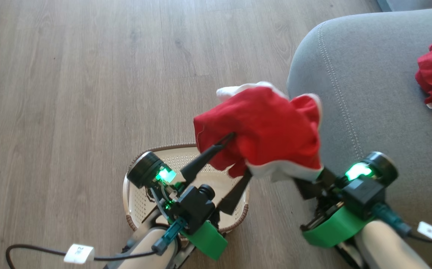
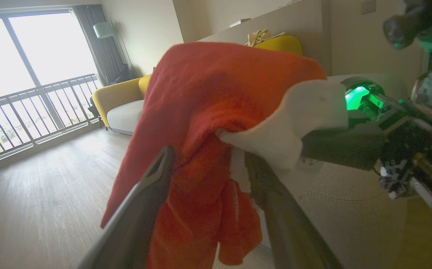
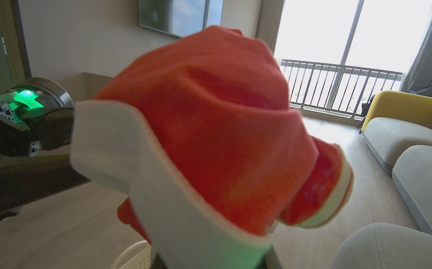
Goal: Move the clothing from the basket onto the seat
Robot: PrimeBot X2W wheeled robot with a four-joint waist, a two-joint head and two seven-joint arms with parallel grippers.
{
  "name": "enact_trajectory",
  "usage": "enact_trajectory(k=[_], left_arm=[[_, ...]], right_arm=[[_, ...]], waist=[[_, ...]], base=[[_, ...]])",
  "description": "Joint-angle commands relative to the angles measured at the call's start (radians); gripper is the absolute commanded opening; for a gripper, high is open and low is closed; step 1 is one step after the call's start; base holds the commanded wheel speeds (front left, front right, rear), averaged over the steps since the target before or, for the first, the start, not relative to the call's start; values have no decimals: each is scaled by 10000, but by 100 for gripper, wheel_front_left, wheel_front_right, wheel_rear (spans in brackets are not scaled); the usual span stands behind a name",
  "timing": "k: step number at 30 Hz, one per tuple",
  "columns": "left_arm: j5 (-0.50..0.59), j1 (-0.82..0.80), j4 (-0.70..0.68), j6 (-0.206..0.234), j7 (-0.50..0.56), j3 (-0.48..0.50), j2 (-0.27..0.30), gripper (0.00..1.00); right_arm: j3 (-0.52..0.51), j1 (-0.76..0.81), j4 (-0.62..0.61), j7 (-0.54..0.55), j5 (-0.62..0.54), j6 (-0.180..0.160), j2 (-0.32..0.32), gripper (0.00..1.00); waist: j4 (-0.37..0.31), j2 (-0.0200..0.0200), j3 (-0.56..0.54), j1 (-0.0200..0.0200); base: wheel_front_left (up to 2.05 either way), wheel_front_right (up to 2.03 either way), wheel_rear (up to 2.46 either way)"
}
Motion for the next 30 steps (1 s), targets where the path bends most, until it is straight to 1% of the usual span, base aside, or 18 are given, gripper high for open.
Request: enact_trajectory(k=[1, 8, 12, 18, 25, 30], left_arm=[[-55, -429, -404, 78, -51, 352, 66, 100], [-65, -383, -336, 206, -51, 478, 160, 100], [-72, -290, -164, 204, -51, 493, 247, 100], [-95, -159, 135, 178, -51, 474, 351, 100], [-296, 97, 731, -39, -51, 456, 280, 100], [-294, 390, 1377, -200, -51, 392, 235, 100]], right_arm=[[-77, -149, -398, -65, -41, -2, 54, 0], [-1422, -24, -392, -65, -272, -2, 357, 0], [-2294, -19, -440, -65, -429, -2, 477, 0], [-3309, -33, -519, -65, -581, -2, 534, 0], [-4277, 74, -496, -65, -788, -2, 580, 0], [-4786, 139, -477, -65, -910, -2, 622, 0]], waist=[[1, 0, 3, 0], [-9, 0, -19, 0], [-45, 0, -48, 0], [-130, 0, -14, 0], [-173, 0, 33, 0], [-240, 0, 54, 0]], base=[[0, 0, 0], [0, 0, 0], [0, 0, 0], [0, 0, 0], [0, 0, 0], [0, 0, 0]])
